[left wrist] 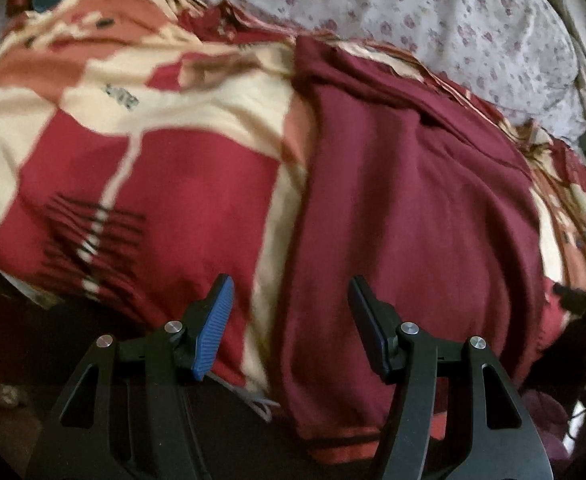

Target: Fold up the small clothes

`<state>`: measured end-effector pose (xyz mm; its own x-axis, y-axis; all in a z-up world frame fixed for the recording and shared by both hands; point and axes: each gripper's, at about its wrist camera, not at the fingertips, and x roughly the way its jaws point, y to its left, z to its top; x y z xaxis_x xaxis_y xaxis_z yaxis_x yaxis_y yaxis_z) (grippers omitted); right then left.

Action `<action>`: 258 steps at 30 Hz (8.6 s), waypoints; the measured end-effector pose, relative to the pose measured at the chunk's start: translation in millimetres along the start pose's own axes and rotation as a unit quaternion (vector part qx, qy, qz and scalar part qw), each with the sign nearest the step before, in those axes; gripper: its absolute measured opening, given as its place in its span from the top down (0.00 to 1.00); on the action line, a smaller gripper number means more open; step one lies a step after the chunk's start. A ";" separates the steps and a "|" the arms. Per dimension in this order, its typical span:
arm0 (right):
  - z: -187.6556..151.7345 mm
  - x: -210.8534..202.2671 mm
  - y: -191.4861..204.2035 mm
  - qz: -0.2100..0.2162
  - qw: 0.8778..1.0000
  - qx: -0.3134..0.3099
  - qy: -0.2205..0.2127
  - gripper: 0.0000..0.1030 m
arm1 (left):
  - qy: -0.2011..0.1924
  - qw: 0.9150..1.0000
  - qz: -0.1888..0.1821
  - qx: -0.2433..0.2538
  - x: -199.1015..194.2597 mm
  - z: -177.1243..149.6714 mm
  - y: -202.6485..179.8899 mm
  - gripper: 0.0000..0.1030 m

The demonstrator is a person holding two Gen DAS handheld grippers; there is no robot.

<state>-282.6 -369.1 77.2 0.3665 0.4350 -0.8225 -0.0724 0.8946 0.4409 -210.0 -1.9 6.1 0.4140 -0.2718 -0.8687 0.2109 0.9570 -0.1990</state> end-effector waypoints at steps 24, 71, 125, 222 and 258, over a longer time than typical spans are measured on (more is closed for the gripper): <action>-54.7 49.7 16.4 0.096 0.987 -0.002 0.129 0.41 | 0.093 0.994 -0.045 0.028 27.0 -25.1 -7.1 0.42; -56.2 29.6 37.1 0.143 0.986 -0.025 0.081 0.61 | 0.061 0.996 -0.027 0.060 6.7 -38.2 -24.9 0.82; 217.6 38.5 -125.5 0.048 0.976 0.168 -0.130 0.83 | -0.039 0.973 -0.212 -0.077 87.4 257.3 -13.8 0.23; 320.9 283.5 110.1 -0.123 0.985 -0.121 0.025 0.64 | -0.037 0.997 -0.070 -0.026 112.4 173.6 3.0 0.39; 313.0 305.1 156.3 -0.116 0.982 -0.138 0.061 0.26 | -0.036 0.989 -0.128 -0.070 110.8 175.7 11.6 0.29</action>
<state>108.3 -128.5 7.7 0.2905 0.2111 -0.9333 -0.2560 0.9570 0.1368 -6.0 -38.6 -12.8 0.4262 -0.5084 -0.7483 0.1947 0.8593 -0.4729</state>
